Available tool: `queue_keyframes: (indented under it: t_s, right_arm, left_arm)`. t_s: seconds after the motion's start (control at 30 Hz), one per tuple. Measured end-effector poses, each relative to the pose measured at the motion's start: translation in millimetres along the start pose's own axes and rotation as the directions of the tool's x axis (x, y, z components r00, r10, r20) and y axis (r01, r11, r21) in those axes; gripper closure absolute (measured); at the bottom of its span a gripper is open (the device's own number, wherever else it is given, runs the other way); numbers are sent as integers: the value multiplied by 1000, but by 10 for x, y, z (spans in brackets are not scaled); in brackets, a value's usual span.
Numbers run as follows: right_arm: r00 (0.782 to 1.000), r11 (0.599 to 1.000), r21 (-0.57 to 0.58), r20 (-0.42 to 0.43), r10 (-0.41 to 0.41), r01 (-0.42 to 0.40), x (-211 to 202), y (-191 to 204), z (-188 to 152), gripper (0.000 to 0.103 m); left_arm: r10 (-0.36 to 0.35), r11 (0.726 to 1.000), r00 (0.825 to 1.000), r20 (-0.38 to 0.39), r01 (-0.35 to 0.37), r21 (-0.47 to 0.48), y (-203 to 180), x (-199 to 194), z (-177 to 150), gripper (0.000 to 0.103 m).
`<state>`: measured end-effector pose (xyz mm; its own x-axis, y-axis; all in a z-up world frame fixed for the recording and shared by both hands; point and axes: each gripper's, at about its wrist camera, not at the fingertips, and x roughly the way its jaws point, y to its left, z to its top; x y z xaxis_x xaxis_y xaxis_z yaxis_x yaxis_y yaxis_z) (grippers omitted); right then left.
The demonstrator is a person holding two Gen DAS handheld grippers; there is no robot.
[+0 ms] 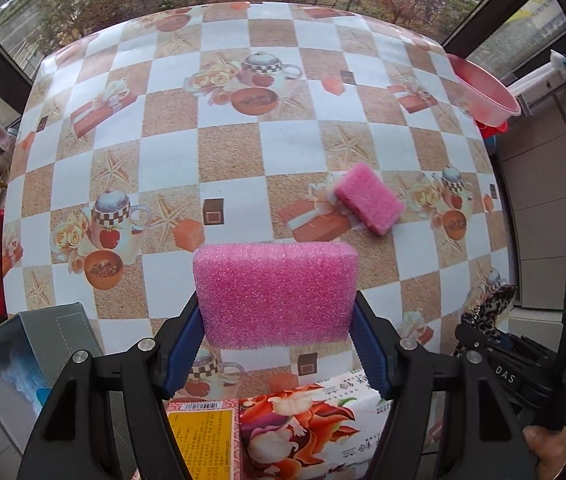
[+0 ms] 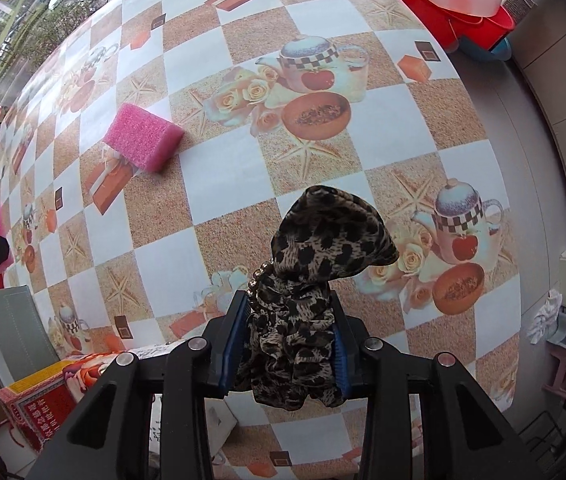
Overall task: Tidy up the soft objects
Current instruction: 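Carry the pink sponge and leopard-print scrunchie over the white box with both tools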
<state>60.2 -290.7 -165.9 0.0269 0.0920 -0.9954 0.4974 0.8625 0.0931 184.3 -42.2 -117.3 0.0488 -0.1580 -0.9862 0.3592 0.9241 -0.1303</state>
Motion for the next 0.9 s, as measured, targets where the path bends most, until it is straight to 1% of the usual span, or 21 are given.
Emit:
queue_keyframes:
  t_s: [0.1,0.17,0.23,0.37,0.47,0.7,0.8,0.9]
  right_arm:
    - [1000,1000,21,8,13,-13,-111,-50,-143,64]
    - [1000,999,33,11,20,-20,-175,-13,-353,64]
    - [1000,999,36,19,20,-21,-244,-10,-451,64]
    - [999,999,33,34,32,-33,-384,72,-685,64]
    - [998,998,25,39,49,-51,-455,206,-861,64]
    - [996,997,-10,55,75,-74,-597,516,-1161,64]
    - [995,997,-32,61,79,-77,-660,631,-1255,64]
    - [994,995,-49,69,87,-83,-736,744,-1333,64]
  left_arm:
    - [-24,999,1000,3,24,39,-161,-144,-214,31]
    - [-39,997,999,8,39,70,-225,-226,-336,31]
    - [-52,993,999,12,51,103,-288,-306,-465,31]
    - [-84,986,996,19,80,145,-351,-469,-694,31]
    - [-96,982,995,32,90,167,-346,-604,-847,31]
    - [-123,977,991,60,110,182,-254,-888,-1164,31]
    - [-148,976,988,55,137,168,-192,-984,-1277,31]
    - [-156,976,985,74,142,165,-123,-1097,-1361,31]
